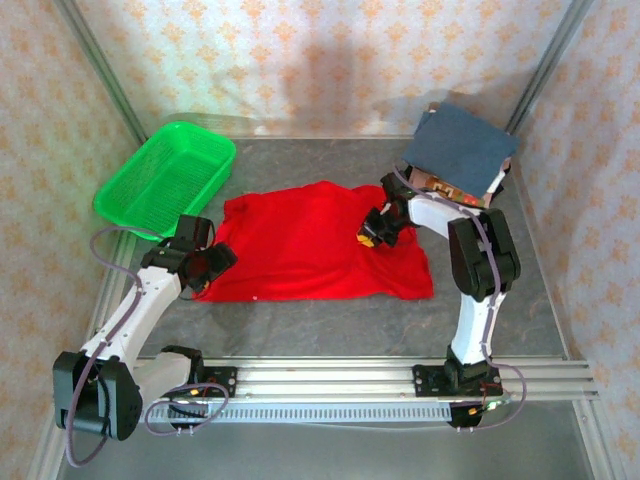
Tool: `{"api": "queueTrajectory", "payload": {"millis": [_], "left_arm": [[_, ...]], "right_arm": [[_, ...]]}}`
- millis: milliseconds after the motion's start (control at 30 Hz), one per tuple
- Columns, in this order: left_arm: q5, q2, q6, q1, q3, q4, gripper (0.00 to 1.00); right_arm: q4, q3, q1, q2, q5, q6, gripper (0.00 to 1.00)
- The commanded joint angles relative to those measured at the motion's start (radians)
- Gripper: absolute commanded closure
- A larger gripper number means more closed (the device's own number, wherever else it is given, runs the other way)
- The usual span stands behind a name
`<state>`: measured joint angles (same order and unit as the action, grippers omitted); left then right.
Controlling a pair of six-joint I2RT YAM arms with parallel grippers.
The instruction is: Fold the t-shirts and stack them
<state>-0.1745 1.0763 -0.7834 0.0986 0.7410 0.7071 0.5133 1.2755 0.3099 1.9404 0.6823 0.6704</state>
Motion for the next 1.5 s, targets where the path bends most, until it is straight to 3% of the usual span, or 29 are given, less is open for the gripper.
{"api": "queueTrajectory", "payload": {"millis": [0, 233, 400, 567, 733, 933, 1200, 1467], "left_arm": [[0.029, -0.004, 0.019, 0.009, -0.024, 0.037, 0.26], [0.027, -0.007, 0.013, 0.01, -0.047, 0.03, 0.26], [0.026, -0.003, 0.003, 0.009, -0.06, 0.02, 0.26], [0.035, 0.034, -0.016, 0.01, -0.06, 0.023, 0.31], [0.048, 0.107, -0.01, 0.01, -0.053, 0.023, 0.59], [0.096, 0.239, -0.008, 0.006, -0.03, -0.015, 0.62], [0.112, 0.391, -0.039, -0.04, 0.008, -0.115, 0.66], [0.103, 0.455, -0.014, -0.068, 0.121, -0.09, 0.66]], "right_arm": [[0.041, 0.029, 0.003, 0.012, -0.004, -0.041, 0.8], [0.054, 0.013, 0.001, -0.146, -0.02, -0.115, 0.46], [0.14, -0.062, -0.029, -0.353, -0.051, -0.142, 0.35], [0.243, -0.209, -0.113, -0.494, -0.111, -0.156, 0.39], [0.173, -0.379, -0.142, -0.531, -0.122, -0.139, 0.59], [0.093, -0.455, -0.148, -0.498, -0.165, -0.125, 0.69], [0.066, -0.458, -0.151, -0.44, -0.188, -0.136, 0.72], [0.078, -0.481, -0.153, -0.389, -0.217, -0.166, 0.74]]}}
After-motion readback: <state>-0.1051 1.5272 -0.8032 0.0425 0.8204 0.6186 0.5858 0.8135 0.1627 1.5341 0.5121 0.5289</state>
